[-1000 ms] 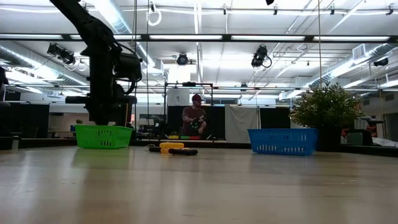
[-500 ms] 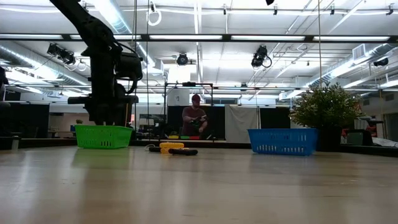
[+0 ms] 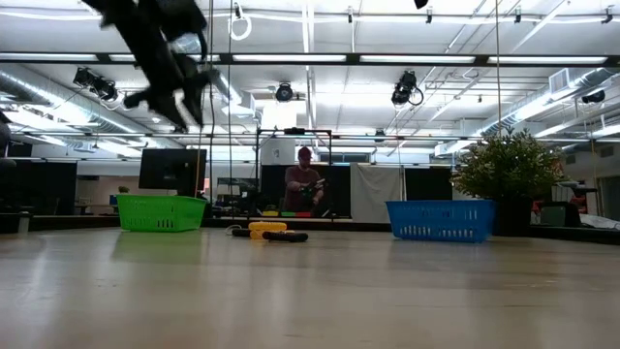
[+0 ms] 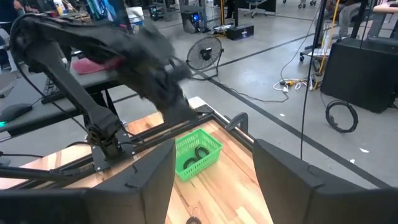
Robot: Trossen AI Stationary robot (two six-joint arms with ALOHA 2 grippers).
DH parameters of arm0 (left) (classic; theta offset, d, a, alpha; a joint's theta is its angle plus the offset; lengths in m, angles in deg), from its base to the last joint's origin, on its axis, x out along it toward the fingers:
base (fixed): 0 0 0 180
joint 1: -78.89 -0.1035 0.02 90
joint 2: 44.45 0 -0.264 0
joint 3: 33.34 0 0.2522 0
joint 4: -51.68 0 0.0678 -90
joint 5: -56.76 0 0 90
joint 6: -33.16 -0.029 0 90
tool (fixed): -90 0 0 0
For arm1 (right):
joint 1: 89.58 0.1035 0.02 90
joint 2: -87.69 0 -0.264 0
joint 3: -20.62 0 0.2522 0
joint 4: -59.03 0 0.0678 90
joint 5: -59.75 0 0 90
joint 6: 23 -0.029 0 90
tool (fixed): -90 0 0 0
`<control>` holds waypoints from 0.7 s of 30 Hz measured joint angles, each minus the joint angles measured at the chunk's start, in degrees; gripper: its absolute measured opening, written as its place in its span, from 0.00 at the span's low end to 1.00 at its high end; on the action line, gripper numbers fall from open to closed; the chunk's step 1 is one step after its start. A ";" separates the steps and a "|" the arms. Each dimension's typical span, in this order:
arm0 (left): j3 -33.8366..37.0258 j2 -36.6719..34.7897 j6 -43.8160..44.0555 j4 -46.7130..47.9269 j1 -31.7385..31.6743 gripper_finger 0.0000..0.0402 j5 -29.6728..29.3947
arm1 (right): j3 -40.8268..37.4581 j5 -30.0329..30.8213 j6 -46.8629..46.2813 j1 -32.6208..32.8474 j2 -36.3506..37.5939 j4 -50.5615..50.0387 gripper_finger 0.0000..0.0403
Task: Sort spring keychains
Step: Put the black spring keychain into the green bin
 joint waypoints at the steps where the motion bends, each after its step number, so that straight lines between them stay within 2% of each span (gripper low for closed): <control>1: -0.69 -2.42 0.02 -0.96 1.27 0.40 -1.86 | 0.00 0.00 0.00 0.01 0.00 0.00 0.54; 7: -4.54 -12.18 1.64 1.89 8.06 0.39 -14.56 | 0.00 0.00 0.00 0.00 0.00 0.00 0.54; 10: -5.56 -14.18 1.96 4.11 10.95 0.37 -20.52 | 0.00 0.00 -0.03 0.01 0.00 0.00 0.54; 12: -5.67 -14.83 1.72 4.05 12.78 0.35 -21.97 | 0.00 0.00 -0.33 -0.01 0.00 0.00 0.54; 15: -5.68 -15.62 -2.42 -0.14 15.91 0.34 -20.38 | 0.00 0.00 -0.42 0.01 0.00 0.00 0.54; 21: -5.71 -16.52 -20.12 -14.41 23.77 0.30 -4.52 | 0.00 -0.05 -0.02 0.01 0.00 0.00 0.54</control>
